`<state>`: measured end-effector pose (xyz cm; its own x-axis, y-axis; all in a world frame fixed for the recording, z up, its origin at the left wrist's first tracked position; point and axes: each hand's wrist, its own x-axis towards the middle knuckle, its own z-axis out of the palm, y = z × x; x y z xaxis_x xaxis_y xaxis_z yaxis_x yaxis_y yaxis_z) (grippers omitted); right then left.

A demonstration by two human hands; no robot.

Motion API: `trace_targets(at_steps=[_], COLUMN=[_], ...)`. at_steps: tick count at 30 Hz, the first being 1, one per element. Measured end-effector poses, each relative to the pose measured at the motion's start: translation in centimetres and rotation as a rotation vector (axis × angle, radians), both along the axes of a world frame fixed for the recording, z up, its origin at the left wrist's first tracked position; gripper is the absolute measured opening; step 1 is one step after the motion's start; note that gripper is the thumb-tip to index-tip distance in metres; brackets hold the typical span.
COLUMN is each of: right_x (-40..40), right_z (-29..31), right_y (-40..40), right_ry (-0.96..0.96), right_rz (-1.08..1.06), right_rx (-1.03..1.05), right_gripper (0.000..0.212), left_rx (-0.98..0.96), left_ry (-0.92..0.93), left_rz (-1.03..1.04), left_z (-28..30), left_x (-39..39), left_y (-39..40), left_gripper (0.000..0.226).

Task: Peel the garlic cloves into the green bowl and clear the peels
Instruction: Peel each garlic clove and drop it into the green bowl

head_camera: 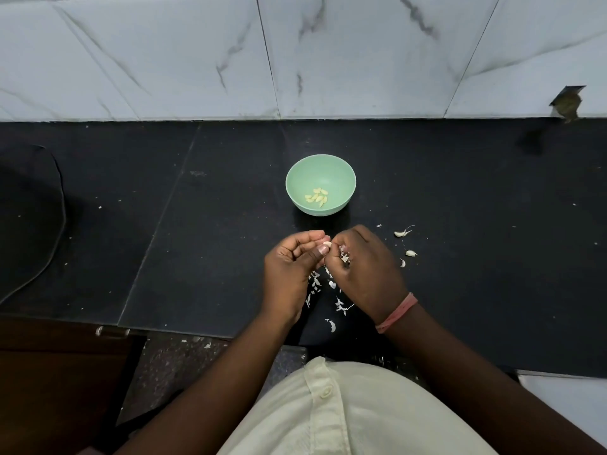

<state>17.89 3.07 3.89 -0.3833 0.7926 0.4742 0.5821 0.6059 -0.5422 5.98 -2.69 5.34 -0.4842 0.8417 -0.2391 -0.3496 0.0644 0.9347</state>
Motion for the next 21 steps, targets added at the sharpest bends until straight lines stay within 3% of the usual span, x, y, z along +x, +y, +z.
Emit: trace_targets(at_steps=[8, 21], right_x=[0.0, 0.1], right_z=[0.1, 0.8], right_y=[-0.1, 0.2], right_ry=[-0.035, 0.041], right_rz=[0.017, -0.001], right_rx=[0.011, -0.205], right_gripper=[0.011, 0.013], left_rx=[0.005, 0.018], left_ry=[0.241, 0.227], left_rz=[-0.017, -0.081], left_z=[0.7, 0.9], left_x=[-0.1, -0.5], left_y=[-0.4, -0.2], left_gripper=[0.021, 0.022])
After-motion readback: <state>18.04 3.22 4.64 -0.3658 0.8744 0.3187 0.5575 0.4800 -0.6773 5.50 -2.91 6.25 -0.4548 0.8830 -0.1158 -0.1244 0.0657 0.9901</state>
